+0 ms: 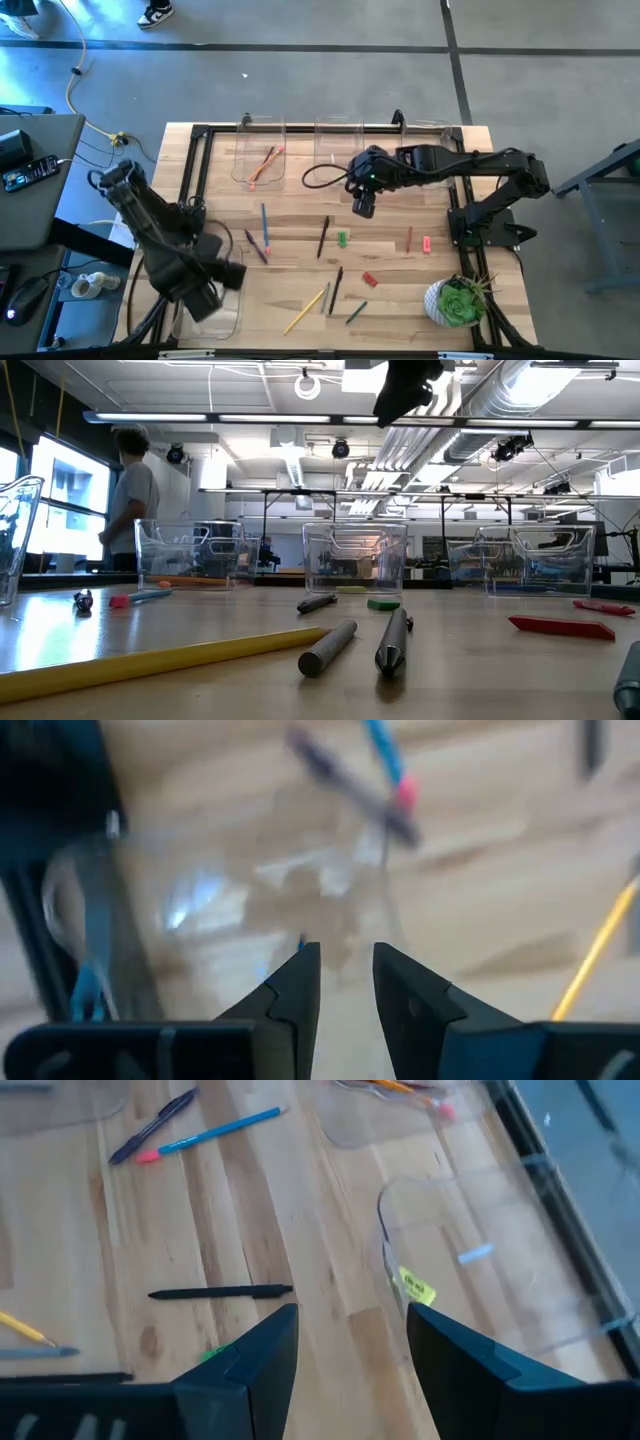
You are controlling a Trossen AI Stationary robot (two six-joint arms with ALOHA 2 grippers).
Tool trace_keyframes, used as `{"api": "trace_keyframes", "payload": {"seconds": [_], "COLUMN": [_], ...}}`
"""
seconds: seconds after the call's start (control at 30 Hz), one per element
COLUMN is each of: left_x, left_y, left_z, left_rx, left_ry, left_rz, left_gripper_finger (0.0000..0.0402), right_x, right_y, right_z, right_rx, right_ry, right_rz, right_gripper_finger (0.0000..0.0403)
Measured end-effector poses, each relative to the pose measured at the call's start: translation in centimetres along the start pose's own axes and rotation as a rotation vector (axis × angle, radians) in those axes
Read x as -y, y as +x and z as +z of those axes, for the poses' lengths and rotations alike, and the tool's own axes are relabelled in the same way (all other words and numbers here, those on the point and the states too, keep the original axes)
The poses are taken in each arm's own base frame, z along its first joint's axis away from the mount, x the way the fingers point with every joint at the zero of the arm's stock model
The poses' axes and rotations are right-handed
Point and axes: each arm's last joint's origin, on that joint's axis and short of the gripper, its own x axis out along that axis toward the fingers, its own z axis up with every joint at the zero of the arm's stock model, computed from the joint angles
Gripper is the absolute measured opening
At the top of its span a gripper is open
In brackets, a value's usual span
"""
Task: Sort crayons/erasers/pens/pencils in bins
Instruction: Put the green eraser into the top middle transparent bin
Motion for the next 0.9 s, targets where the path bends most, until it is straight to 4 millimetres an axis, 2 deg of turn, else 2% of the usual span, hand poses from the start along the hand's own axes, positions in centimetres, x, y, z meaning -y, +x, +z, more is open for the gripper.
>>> {"api": "trace_keyframes", "payload": {"seconds": [0.27,0.5,0.67,0.9], "left_x": [-0.5,-0.6,-1.4,-2.8], "left_y": [-1.5,-1.8,-2.1,-2.8], "left_z": [4.5,8.7,11.5,13.9], "left_rx": [0.201,0.231,0.241,0.260], "left_ry": [0.018,0.188,0.261,0.282], "left_rz": [-0.149,-0.120,-0.107,-0.122], "left_gripper_finger": [0.0089,0.0126,0.0150,0.0145], "right_x": [0.3,0.2,-0.2,-1.5], "right_y": [0.0,0.4,2.3,6.5], "right_z": [-0.4,-0.4,-0.4,-0.8], "right_rx": [-0.044,-0.053,-0.099,-0.241], "right_ry": [0.235,0.469,0.568,0.635], "right_rz": [-0.013,-0.023,-0.038,-0.012], "right_gripper_finger": [0.0181,0.0181,0.0181,0.0181]}}
